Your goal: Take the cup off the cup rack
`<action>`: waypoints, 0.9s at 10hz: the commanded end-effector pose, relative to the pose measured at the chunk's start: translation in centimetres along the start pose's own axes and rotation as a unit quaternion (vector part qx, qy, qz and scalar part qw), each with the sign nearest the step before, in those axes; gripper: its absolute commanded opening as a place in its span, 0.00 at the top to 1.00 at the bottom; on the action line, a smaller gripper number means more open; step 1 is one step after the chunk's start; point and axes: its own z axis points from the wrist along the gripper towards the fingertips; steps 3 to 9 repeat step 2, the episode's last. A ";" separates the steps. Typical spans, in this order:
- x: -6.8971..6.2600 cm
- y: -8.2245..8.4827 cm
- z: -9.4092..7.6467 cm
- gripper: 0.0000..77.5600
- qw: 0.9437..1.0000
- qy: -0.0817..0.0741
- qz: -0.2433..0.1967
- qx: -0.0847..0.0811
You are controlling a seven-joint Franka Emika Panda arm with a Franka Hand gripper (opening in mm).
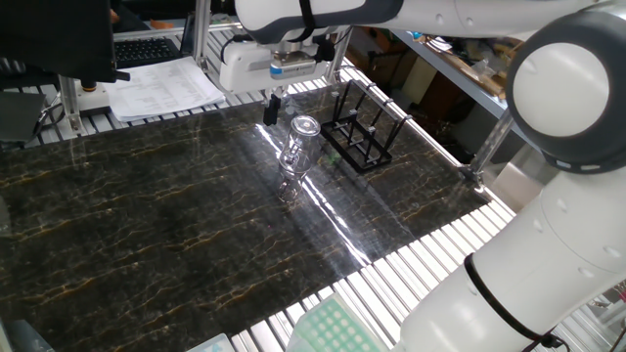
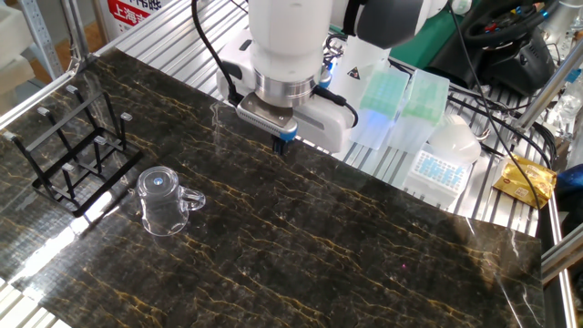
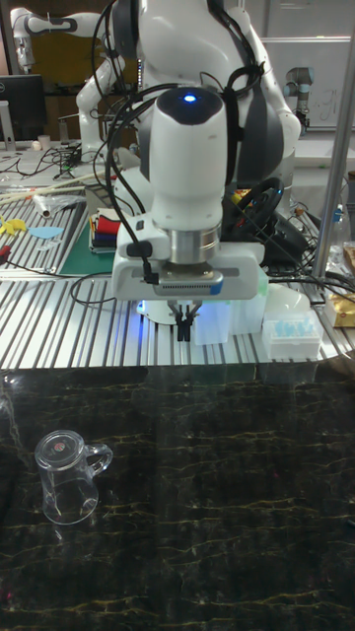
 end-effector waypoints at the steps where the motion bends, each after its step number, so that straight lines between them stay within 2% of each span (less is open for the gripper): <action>1: -0.1 0.0 -0.1 0.99 1.000 -0.005 -0.013 -0.005; 9: -0.1 0.0 -0.1 0.99 1.000 -0.005 -0.014 -0.005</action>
